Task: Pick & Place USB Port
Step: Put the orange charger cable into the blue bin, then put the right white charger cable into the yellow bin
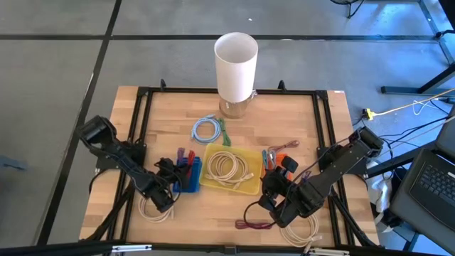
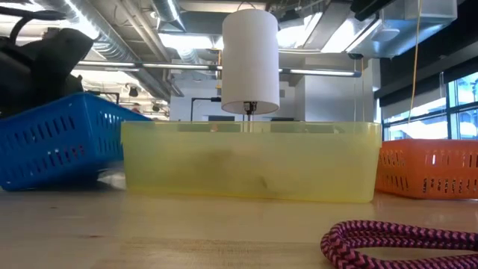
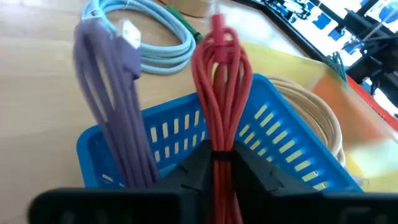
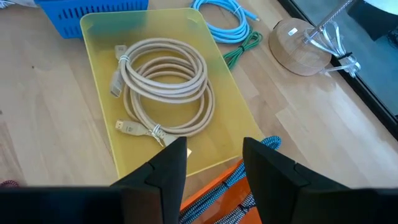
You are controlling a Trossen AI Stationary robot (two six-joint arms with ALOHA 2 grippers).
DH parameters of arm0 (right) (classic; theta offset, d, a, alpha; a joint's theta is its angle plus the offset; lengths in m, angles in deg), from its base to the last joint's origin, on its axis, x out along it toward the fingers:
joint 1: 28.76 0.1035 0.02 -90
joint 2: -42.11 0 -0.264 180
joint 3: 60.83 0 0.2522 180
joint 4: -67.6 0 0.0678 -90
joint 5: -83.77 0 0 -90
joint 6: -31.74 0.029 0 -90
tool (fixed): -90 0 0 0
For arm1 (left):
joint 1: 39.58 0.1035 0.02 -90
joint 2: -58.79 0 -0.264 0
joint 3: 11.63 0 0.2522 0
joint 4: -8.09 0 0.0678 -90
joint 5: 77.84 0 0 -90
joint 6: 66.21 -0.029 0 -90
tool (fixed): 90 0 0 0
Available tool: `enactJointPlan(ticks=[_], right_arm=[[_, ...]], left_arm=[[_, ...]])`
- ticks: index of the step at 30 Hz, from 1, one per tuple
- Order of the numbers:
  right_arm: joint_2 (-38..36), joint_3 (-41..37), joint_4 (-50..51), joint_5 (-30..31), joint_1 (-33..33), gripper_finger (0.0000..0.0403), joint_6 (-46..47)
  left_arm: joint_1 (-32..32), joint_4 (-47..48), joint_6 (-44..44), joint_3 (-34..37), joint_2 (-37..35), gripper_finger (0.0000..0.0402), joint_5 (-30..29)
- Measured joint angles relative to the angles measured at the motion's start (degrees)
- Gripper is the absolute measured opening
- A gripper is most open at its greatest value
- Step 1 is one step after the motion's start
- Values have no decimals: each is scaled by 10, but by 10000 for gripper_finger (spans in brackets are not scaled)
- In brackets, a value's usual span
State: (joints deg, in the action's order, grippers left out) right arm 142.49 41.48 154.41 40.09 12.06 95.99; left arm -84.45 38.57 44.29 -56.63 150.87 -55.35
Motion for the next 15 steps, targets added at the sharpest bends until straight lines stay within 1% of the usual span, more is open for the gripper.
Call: enactJointPlan(ticks=[4, 9, 12, 15], right_arm=[[0, 0, 0, 0, 0, 159, 0], [0, 0, 0, 2, 0, 159, 0], [0, 0, 0, 2, 0, 159, 0], [0, 0, -1, 1, 0, 159, 0]], left_arm=[[-2, -4, -42, 0, -21, 105, -17], [-2, -3, -71, 0, -45, 161, -17], [-2, -3, -85, 0, -64, 186, -17], [-2, -3, -111, 0, -92, 199, -20]])
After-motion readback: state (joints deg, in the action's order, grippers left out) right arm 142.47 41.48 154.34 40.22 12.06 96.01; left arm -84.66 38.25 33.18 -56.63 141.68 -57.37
